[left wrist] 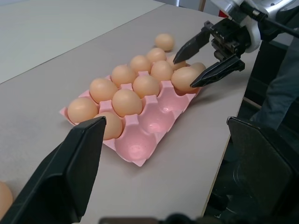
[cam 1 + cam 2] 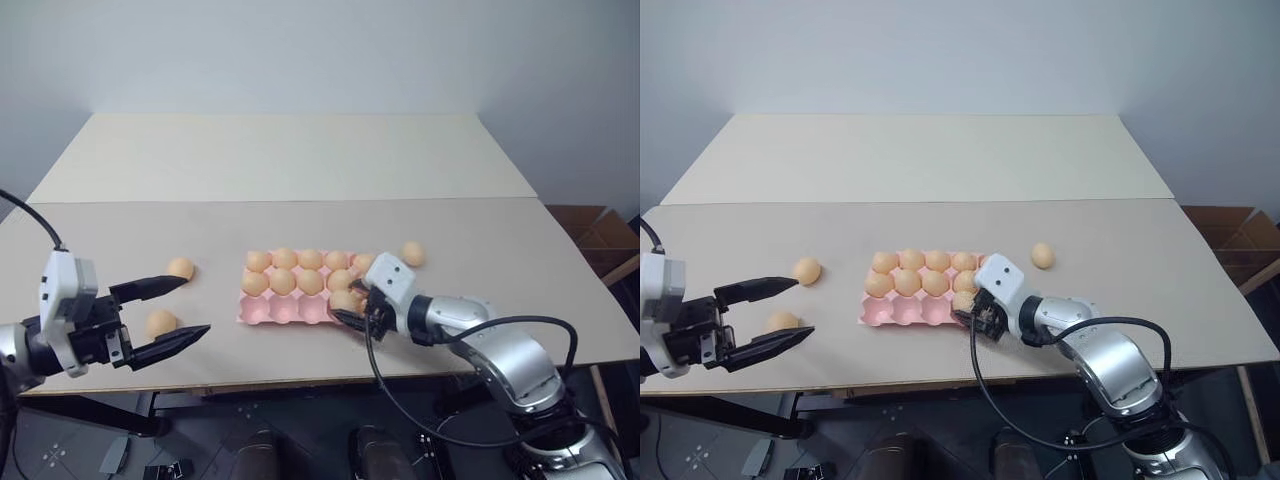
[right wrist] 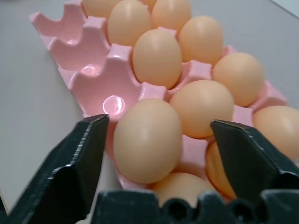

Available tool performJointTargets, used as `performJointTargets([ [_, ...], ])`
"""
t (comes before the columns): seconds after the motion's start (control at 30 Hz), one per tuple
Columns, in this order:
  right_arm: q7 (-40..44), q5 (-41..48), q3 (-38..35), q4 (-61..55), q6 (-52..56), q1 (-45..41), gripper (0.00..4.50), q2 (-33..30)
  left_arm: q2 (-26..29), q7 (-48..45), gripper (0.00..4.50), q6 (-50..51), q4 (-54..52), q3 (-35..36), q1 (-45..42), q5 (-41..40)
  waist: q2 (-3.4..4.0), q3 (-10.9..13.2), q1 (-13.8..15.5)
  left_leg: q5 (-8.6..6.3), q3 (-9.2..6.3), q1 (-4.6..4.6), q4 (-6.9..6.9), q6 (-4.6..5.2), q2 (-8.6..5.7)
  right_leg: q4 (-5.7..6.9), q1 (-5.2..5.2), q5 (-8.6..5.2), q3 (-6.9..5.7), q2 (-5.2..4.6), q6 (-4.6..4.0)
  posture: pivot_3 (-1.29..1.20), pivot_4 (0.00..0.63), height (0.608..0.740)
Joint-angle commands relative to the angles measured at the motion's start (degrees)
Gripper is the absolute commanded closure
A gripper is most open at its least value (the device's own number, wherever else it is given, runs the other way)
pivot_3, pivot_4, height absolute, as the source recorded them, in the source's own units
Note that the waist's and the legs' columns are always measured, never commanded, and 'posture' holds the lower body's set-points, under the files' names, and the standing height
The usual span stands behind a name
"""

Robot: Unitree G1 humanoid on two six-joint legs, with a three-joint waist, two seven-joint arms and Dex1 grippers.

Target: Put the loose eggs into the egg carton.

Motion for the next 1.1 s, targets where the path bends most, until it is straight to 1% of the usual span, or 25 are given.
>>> performJointTargets([
  [0.03,2.5,3.16,-7.72,-4.1,-0.68,-0.16,0.03,-2.91,0.34,-0.36,0.0,-1.38,-0.95,1.99,-0.05,0.02,0.0,0.0,-0.02,0.0,0.0,0.0,0.0,0.0,0.0,0.0,0.0,0.0,0.0,0.0,0.0,0.0,0.15,0.74],
  [0.1,5.38,5.28,-13.49,-4.54,-2.52,1.51,0.03,-5.89,0.44,-0.81,0.0,-1.3,0.17,2.84,0.43,0.22,0.0,0.0,0.08,0.0,0.01,-0.01,0.0,0.0,-0.02,-0.03,0.0,0.0,0.01,-0.01,0.0,0.0,0.15,0.74],
  [0.23,16.5,7.76,-25.51,-2.5,-12.87,10.02,0.03,-12.91,0.18,-2.23,0.0,-1.3,3.66,5.63,2.52,0.93,-0.01,0.0,0.38,-0.01,0.03,-0.01,-0.04,0.01,-0.03,-0.12,0.02,-0.02,0.01,-0.03,0.03,0.0,0.15,0.74],
  [0.33,23.63,7.38,-30.43,0.41,-20.91,16.34,0.03,-16.33,0.42,-4.17,0.0,-1.97,6.5,6.96,3.9,1.89,-0.02,0.0,0.45,-0.01,0.02,0.04,-0.15,0.01,-0.03,-0.14,0.04,-0.06,-0.01,-0.02,0.06,0.0,0.15,0.74],
  [0.4,26.67,8.25,-33.3,2.79,-23.86,19.61,0.03,-16.9,0.65,-5.44,0.0,-3.09,8.06,6.93,5.02,3.7,-0.02,0.0,0.31,-0.01,0.02,0.1,-0.16,0.01,-0.01,-0.1,0.06,-0.2,0.0,0.01,0.24,0.0,0.15,0.74],
  [0.47,28.7,7.85,-34.14,4.61,-26.19,22.22,0.03,-17.12,0.54,-5.85,0.0,-3.47,8.45,6.62,5.3,4.09,-0.02,0.0,0.24,-0.01,0.04,0.16,-0.16,0.01,0.0,-0.07,0.08,-0.31,0.03,0.02,0.43,0.0,0.15,0.74],
  [0.53,27.67,6.38,-33.16,5.33,-27.14,23.08,0.03,-16.93,0.27,-5.63,0.0,-3.39,8.15,6.31,4.99,3.86,-0.02,0.0,0.2,0.0,0.05,0.24,-0.16,0.0,0.01,-0.06,0.14,-0.31,0.04,0.0,0.42,0.0,0.15,0.74],
  [0.6,25.51,6.45,-32.07,5.53,-25.9,22.21,0.03,-16.24,0.11,-5.25,0.0,-3.39,7.8,5.94,4.62,3.83,-0.01,0.0,0.08,0.0,0.08,0.25,-0.15,0.0,0.01,-0.03,0.11,-0.3,0.08,-0.03,0.41,0.0,0.15,0.74],
  [0.67,21.95,5.78,-30.04,6.22,-24.04,19.83,0.03,-15.2,0.04,-5.06,0.0,-3.44,7.41,5.45,4.05,3.61,-0.02,0.0,-0.17,0.0,0.07,0.27,-0.15,0.0,0.02,-0.02,0.11,-0.29,0.1,-0.04,0.41,0.0,0.15,0.74],
  [0.77,16.18,1.82,-24.16,10.16,-22.1,13.56,0.03,-13.35,0.27,-4.9,0.0,-3.66,6.63,3.7,2.27,3.44,-0.02,0.0,-0.27,0.0,0.08,0.27,-0.15,-0.01,0.03,-0.03,0.09,-0.27,0.1,-0.03,0.37,0.0,0.15,0.74],
  [0.83,10.57,-2.75,-18.5,15.95,-19.26,6.15,0.03,-10.65,0.72,-4.74,0.0,-4.05,6.38,1.84,0.09,3.75,-0.02,0.0,-0.33,0.0,0.12,0.23,-0.15,-0.01,0.02,-0.02,0.05,-0.22,0.1,-0.03,0.29,0.0,0.15,0.74],
  [0.87,8.45,-4.43,-16.56,18.52,-18.13,3.21,0.03,-9.39,0.79,-4.5,0.0,-3.97,6.31,1.27,-0.85,3.68,-0.01,0.01,-0.24,0.0,0.16,0.27,-0.14,-0.01,0.02,-0.02,0.07,-0.04,0.12,-0.02,-0.01,0.0,0.15,0.74],
  [0.93,4.83,-7.35,-13.24,24.75,-16.49,-2.48,0.03,-6.37,0.9,-4.18,0.0,-3.78,6.21,0.37,-2.46,3.61,-0.01,0.01,-0.25,0.02,0.19,0.18,-0.16,-0.02,0.0,-0.02,-0.02,0.02,0.12,-0.02,-0.11,0.0,0.15,0.74],
  [1.0,1.52,-9.96,-10.81,31.57,-15.31,-7.45,0.03,-3.26,0.91,-3.98,0.0,-3.56,5.98,-0.11,-3.25,3.65,-0.01,0.0,-0.26,0.02,0.17,0.08,-0.18,-0.01,0.0,-0.02,-0.09,0.03,0.12,0.03,-0.1,0.0,0.15,0.74],
  [1.1,-2.04,-13.74,-7.84,41.7,-17.02,-12.8,0.03,0.64,0.83,-3.94,0.0,-3.3,5.64,0.03,-3.28,3.65,-0.01,0.0,-0.29,0.02,0.17,0.01,-0.28,-0.01,-0.02,-0.06,-0.14,0.19,0.11,0.03,0.21,0.0,0.15,0.74],
])
